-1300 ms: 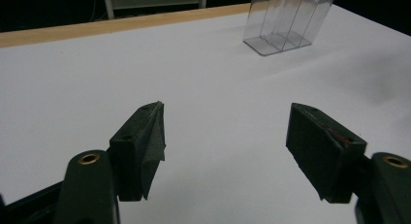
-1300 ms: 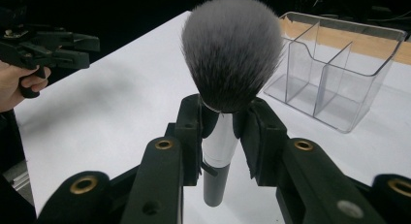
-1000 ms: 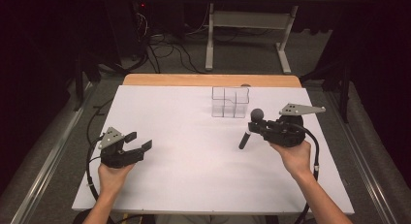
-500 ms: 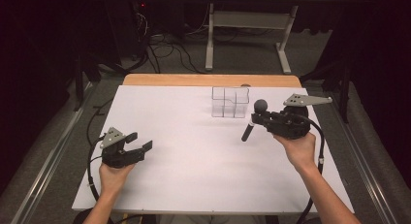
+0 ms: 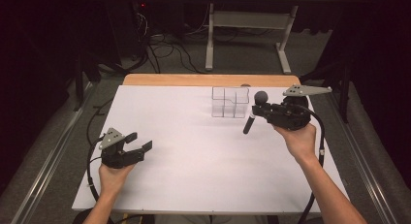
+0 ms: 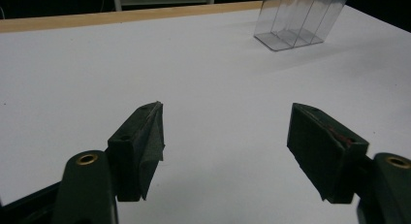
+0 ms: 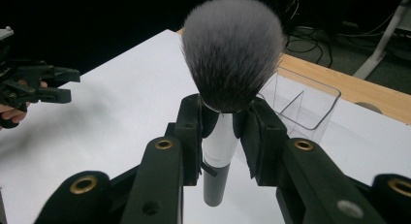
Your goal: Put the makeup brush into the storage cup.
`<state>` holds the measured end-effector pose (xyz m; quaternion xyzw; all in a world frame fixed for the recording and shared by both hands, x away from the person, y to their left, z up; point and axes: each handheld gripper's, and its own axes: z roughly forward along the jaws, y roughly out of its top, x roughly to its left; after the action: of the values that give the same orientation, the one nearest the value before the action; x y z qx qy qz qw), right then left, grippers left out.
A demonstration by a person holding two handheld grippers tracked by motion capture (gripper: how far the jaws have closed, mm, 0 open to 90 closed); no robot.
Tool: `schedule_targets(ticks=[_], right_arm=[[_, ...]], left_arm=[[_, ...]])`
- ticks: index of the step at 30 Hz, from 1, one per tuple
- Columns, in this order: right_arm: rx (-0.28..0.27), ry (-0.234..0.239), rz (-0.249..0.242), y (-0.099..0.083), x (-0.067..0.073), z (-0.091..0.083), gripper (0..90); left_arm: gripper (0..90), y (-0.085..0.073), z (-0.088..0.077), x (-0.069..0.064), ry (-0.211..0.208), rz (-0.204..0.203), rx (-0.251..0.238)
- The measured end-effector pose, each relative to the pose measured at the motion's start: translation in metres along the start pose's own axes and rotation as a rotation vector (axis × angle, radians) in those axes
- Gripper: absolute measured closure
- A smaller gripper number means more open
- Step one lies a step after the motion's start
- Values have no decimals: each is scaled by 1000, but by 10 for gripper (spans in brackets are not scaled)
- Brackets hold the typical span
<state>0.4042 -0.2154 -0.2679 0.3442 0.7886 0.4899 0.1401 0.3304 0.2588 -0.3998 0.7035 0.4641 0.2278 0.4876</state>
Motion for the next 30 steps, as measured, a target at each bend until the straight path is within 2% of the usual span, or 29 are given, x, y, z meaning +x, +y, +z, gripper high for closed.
schedule_targets(ticks=[15,30], right_arm=[[-8,-29,11,16,-12,0,725],[-7,-57,33,27,-25,8,725]], left_arm=[[298,0,1,2,-9,-6,4],[295,0,1,3,-2,-12,-5]])
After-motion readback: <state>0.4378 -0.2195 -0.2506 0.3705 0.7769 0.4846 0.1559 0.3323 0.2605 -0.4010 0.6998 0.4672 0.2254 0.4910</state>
